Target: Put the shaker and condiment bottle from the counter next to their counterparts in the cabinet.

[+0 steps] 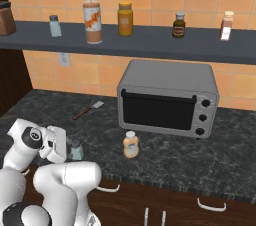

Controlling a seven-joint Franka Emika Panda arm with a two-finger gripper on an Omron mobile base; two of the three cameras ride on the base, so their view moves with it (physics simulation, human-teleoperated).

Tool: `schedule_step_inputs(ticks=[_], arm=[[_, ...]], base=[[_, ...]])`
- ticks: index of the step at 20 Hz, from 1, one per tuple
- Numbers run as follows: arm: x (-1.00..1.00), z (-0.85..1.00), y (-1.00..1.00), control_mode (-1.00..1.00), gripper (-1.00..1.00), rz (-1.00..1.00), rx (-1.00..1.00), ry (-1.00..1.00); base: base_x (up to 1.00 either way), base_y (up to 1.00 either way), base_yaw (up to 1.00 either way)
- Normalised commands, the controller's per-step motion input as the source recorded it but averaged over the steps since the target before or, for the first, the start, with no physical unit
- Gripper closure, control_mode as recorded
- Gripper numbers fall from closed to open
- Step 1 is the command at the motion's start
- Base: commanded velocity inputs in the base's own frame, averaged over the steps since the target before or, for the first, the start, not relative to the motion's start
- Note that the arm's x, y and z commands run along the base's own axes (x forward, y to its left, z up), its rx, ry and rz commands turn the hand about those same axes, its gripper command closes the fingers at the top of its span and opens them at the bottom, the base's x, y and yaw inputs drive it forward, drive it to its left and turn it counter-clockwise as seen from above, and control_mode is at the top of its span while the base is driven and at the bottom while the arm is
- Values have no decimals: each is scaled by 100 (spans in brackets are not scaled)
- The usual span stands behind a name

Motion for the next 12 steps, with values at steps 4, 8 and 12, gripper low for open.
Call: schedule_step_inputs(ticks=[4, 8, 12], arm=[[37, -30, 0, -100, -100, 0, 0, 0], [26, -22, -3, -100, -100, 0, 0, 0], [3, -17, -13, -100, -100, 0, 0, 0]], base=[[0, 0, 0], [0, 0, 0], [0, 0, 0]])
